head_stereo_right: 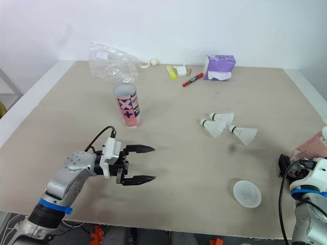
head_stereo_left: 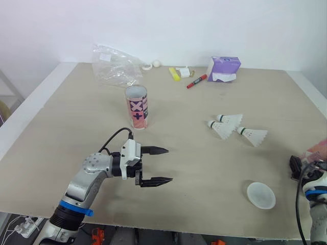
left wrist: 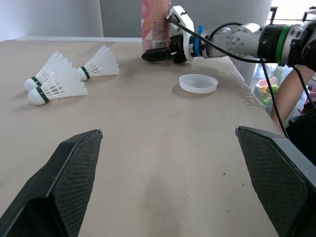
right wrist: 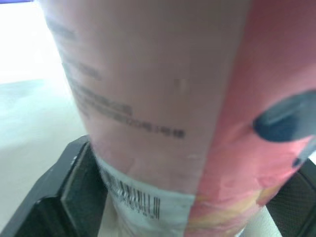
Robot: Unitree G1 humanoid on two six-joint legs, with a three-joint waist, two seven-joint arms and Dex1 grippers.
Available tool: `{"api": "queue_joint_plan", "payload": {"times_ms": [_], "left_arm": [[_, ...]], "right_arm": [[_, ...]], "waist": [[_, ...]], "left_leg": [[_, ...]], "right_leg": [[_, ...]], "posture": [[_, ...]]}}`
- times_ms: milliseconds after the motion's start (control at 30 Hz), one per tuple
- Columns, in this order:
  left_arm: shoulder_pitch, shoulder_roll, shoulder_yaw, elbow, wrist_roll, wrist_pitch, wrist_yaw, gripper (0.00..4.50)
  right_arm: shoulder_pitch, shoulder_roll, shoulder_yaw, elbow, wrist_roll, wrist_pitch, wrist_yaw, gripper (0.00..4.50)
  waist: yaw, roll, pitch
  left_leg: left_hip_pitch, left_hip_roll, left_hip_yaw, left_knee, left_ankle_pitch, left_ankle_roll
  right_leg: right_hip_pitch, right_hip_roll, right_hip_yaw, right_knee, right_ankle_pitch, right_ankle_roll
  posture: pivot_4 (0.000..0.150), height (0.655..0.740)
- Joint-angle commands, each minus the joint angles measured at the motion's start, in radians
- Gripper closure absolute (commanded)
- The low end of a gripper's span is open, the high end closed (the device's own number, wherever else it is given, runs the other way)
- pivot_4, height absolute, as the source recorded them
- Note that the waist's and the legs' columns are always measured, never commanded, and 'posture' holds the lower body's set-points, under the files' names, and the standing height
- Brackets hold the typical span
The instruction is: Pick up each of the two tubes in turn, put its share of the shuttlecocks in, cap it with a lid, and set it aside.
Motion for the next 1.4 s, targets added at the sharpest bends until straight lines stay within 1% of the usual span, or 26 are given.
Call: {"api": "queue_joint_plan", "payload": {"times_ms": [33,267,600,700,800,900,967,1067,1200,1267,1333,1400], "left_arm": [[-0.009,0.002,-0.002,-0.011,0.001,-0.011,-0.002,0.00],[-0.021,0.001,-0.003,0.011,0.006,-0.018,-0.013,0.00],[-0.055,-0.006,-0.007,0.066,0.011,-0.034,-0.035,0.00],[-0.060,-0.010,-0.002,0.081,0.013,-0.035,-0.026,0.00],[-0.064,-0.011,0.005,0.093,0.017,-0.039,-0.018,0.00],[-0.066,-0.014,0.019,0.101,0.022,-0.034,0.014,0.00],[-0.063,-0.012,0.023,0.101,0.033,-0.038,0.036,0.00],[-0.043,-0.013,0.046,0.088,0.050,-0.034,0.098,0.00],[-0.015,-0.012,0.079,0.058,0.073,-0.005,0.210,0.00],[-0.002,-0.011,0.099,0.043,0.081,0.029,0.274,0.00],[0.016,-0.003,0.129,0.020,0.097,0.110,0.370,0.00],[0.026,-0.008,0.161,0.008,0.127,0.133,0.462,0.00]], "right_arm": [[0.053,0.018,-0.039,-0.134,0.039,0.023,-0.018,0.05],[0.211,0.091,-0.045,-0.382,0.088,0.099,-0.053,0.05],[0.402,0.128,-0.078,-0.584,0.129,0.137,-0.027,0.05],[0.504,0.101,-0.043,-0.704,0.153,0.125,0.091,0.05],[0.543,0.066,-0.015,-0.775,0.213,0.113,0.214,0.05],[0.498,-0.025,0.061,-0.815,0.206,0.104,0.327,0.05],[0.424,-0.079,0.130,-0.813,0.197,0.113,0.363,0.05],[0.258,-0.133,0.258,-0.781,0.201,0.133,0.414,0.05],[0.089,-0.160,0.386,-0.689,0.194,0.131,0.505,0.05],[0.027,-0.171,0.438,-0.635,0.171,0.112,0.559,0.05],[-0.055,-0.176,0.486,-0.567,0.168,0.111,0.617,0.05],[-0.113,-0.176,0.514,-0.509,0.161,0.103,0.655,0.05]], "waist": [[0.000,0.000,0.000],[0.001,0.000,0.000],[0.003,0.000,0.000],[0.004,0.001,0.000],[0.001,-0.001,0.001],[-0.003,-0.003,0.002],[-0.005,-0.006,0.003],[-0.003,-0.009,0.005],[0.004,-0.012,0.006],[0.008,-0.013,0.007],[0.008,-0.013,0.007],[0.009,-0.014,0.007]], "left_leg": [[0.000,0.000,0.000,0.000,0.000,0.000],[0.000,0.000,0.000,-0.001,0.000,0.000],[0.000,0.001,0.001,-0.002,0.000,-0.001],[0.000,0.001,0.002,-0.004,0.000,-0.001],[0.002,0.002,0.002,-0.009,0.000,-0.001],[0.004,0.002,0.003,-0.010,0.000,-0.001],[0.004,0.002,0.003,-0.010,0.000,-0.001],[0.004,0.002,0.002,-0.010,0.000,-0.001],[0.003,0.002,0.001,-0.010,0.000,-0.001],[0.002,0.001,0.000,-0.011,-0.001,-0.001],[0.001,0.001,-0.001,-0.011,-0.001,-0.002],[0.001,0.001,-0.002,-0.011,-0.002,-0.003]], "right_leg": [[0.000,0.000,0.000,0.000,0.000,0.000],[-0.001,0.000,0.000,0.000,0.000,0.000],[-0.002,0.000,0.000,-0.001,-0.001,-0.001],[-0.003,0.000,0.000,-0.001,-0.001,-0.002],[-0.003,0.000,0.000,-0.002,-0.003,-0.003],[-0.003,0.000,0.001,-0.002,-0.003,-0.003],[-0.002,0.000,0.000,-0.002,-0.002,-0.003],[-0.002,0.000,0.000,-0.002,-0.002,-0.003],[-0.002,0.001,0.000,-0.002,-0.004,-0.003],[-0.002,0.001,-0.001,-0.002,-0.004,0.001],[-0.002,0.000,-0.001,-0.002,-0.004,0.003],[-0.002,0.000,-0.002,-0.002,-0.005,0.003]], "posture": [[0.150,0.7400],[0.150,0.7400],[0.150,0.7400],[0.150,0.7400],[0.150,0.7400],[0.150,0.7400],[0.150,0.7400],[0.150,0.7400],[0.150,0.7400],[0.150,0.7400],[0.150,0.7400],[0.150,0.7400]]}}
